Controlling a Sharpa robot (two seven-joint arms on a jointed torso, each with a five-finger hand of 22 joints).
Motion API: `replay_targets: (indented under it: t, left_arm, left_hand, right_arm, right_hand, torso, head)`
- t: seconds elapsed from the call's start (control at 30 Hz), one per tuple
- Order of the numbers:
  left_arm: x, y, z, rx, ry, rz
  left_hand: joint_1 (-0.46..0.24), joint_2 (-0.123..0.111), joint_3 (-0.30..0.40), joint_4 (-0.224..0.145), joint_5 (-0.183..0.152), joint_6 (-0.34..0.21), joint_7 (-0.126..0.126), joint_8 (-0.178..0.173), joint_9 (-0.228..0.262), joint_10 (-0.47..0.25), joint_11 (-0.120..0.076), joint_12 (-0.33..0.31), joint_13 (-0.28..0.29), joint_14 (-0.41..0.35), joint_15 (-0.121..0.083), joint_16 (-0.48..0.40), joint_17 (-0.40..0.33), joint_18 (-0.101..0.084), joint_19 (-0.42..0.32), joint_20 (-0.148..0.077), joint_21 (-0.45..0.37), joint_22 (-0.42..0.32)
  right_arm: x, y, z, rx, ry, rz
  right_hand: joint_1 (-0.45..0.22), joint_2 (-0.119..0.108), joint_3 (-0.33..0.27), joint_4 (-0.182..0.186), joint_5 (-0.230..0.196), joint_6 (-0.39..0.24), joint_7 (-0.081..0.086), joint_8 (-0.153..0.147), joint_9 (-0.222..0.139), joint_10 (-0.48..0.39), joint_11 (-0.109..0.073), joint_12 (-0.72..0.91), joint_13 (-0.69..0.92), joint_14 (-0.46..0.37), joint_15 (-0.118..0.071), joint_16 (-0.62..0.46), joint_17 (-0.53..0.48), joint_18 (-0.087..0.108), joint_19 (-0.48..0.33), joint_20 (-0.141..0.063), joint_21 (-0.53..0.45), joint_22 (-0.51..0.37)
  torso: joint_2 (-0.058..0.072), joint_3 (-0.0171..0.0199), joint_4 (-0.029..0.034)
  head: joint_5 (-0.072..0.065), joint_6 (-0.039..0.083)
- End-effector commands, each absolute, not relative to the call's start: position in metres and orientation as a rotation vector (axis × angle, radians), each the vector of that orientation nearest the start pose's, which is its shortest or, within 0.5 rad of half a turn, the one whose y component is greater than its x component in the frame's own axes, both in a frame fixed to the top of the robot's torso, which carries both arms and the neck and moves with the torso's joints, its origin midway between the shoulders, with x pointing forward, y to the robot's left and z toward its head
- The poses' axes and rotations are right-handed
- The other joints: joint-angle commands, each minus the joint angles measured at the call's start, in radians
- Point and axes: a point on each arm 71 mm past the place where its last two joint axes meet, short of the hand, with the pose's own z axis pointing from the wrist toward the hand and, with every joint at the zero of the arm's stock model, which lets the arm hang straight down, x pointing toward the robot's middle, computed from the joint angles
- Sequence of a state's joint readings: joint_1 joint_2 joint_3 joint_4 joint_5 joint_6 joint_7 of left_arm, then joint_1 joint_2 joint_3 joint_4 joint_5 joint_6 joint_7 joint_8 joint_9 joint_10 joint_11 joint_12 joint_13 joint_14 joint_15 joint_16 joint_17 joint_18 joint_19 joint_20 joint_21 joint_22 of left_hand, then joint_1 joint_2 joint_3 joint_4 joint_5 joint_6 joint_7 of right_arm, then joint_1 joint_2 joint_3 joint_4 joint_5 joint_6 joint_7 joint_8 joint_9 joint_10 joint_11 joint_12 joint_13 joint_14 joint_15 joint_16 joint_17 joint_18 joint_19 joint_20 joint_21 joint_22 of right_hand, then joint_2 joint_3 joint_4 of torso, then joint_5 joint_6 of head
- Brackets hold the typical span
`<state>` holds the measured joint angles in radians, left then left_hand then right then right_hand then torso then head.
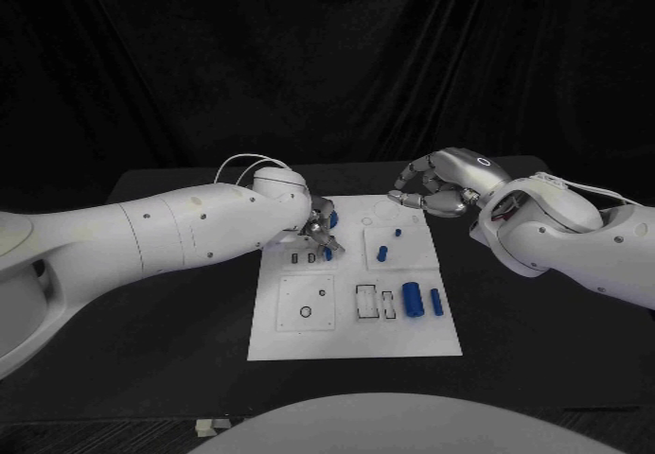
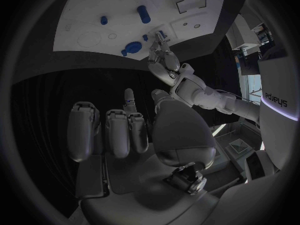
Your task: Assemble the parts on the task board
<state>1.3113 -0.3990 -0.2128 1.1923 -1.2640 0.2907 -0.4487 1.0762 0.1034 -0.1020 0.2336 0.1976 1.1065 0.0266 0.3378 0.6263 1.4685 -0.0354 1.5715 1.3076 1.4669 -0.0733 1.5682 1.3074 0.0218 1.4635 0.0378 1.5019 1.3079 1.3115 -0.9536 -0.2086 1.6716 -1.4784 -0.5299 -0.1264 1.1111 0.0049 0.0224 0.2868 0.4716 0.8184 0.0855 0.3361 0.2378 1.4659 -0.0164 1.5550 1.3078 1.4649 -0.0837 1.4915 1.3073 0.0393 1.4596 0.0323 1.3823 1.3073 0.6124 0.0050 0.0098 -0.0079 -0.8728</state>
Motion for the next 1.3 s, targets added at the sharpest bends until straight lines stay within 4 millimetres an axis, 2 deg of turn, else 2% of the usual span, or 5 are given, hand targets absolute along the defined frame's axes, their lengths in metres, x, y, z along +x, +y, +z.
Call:
replay_targets:
  t: [0.03, 0.47, 0.67, 1.0, 1.3]
  left_arm:
    - [0.513, 0.083, -0.243, 0.377, 2.363, -0.255]
    - [0.511, 0.084, -0.245, 0.385, 2.377, -0.246]
    - [0.511, 0.084, -0.245, 0.388, 2.38, -0.248]
    - [0.505, 0.091, -0.244, 0.372, 2.365, -0.263]
    - [0.503, 0.105, -0.236, 0.331, 2.326, -0.283]
  left_hand:
    - [0.013, -0.003, 0.011, -0.004, -0.001, 0.022, -0.003, -0.006, 0.005, 0.102, -0.002, -0.001, 0.263, 0.104, -0.004, 0.003, 0.263, 0.011, 0.008, -0.001, -0.003, 0.165]
    - [0.039, -0.017, 0.043, -0.041, 0.011, 0.053, -0.016, -0.015, 0.027, 0.102, -0.014, -0.001, 0.263, 0.104, -0.016, 0.003, 0.263, 0.011, 0.01, -0.011, -0.006, 0.166]
    - [0.073, -0.031, 0.085, -0.078, 0.079, 0.053, -0.022, -0.033, 0.045, 0.102, -0.019, -0.001, 0.263, 0.104, -0.02, 0.003, 0.263, 0.011, 0.009, -0.016, -0.01, 0.165]
    - [0.114, -0.057, 0.182, -0.132, 0.15, 0.05, -0.023, -0.065, 0.061, 0.102, -0.02, -0.001, 0.263, 0.104, -0.022, 0.003, 0.263, 0.012, 0.007, -0.018, -0.017, 0.164]
    - [0.103, -0.072, 0.224, -0.139, 0.171, 0.055, -0.022, -0.076, 0.068, 0.102, -0.019, -0.001, 0.263, 0.104, -0.022, 0.003, 0.263, 0.013, 0.007, -0.018, -0.019, 0.163]
  right_arm:
    - [0.454, -0.217, -0.171, -0.152, 1.53, 0.62]
    - [0.455, -0.217, -0.174, -0.153, 1.539, 0.616]
    - [0.455, -0.218, -0.175, -0.152, 1.545, 0.612]
    - [0.456, -0.22, -0.177, -0.149, 1.559, 0.602]
    - [0.456, -0.22, -0.179, -0.148, 1.57, 0.596]
  right_hand:
    - [0.014, 0.001, 0.008, 0.0, 0.007, 0.008, 0.0, 0.003, -0.001, 0.089, 0.004, -0.006, 0.236, 0.074, 0.007, -0.001, 0.091, 0.006, 0.034, 0.001, -0.007, 0.203]
    - [0.015, 0.0, 0.008, 0.0, 0.007, 0.008, 0.0, 0.003, -0.001, 0.089, 0.004, -0.006, 0.236, 0.073, 0.007, -0.003, 0.088, 0.007, 0.033, 0.001, -0.009, 0.203]
    - [0.016, 0.0, 0.008, 0.0, 0.007, 0.008, 0.0, 0.004, -0.002, 0.088, 0.005, -0.007, 0.235, 0.073, 0.007, -0.003, 0.087, 0.007, 0.033, 0.001, -0.009, 0.202]
    - [0.041, 0.001, 0.015, -0.004, 0.012, 0.01, 0.002, 0.004, -0.004, 0.087, 0.007, -0.008, 0.233, 0.072, 0.01, -0.005, 0.084, 0.008, 0.031, 0.003, -0.013, 0.201]
    - [0.045, 0.002, 0.017, -0.004, 0.013, 0.011, 0.002, 0.005, -0.004, 0.086, 0.008, -0.01, 0.231, 0.071, 0.01, -0.007, 0.08, 0.008, 0.03, 0.003, -0.016, 0.2]
  torso:
    - [0.0, 0.0003, 0.0002]
    - [-0.001, 0.0004, 0.0]
    - [-0.001, 0.0007, 0.0003]
    - [-0.001, 0.0004, -0.0001]
    - [-0.002, 0.0007, 0.0002]
  head:
    - [-0.001, 0.0]
    - [-0.002, 0.0]
    - [-0.002, 0.0]
    - [-0.004, 0.0]
    - [0.0, 0.0]
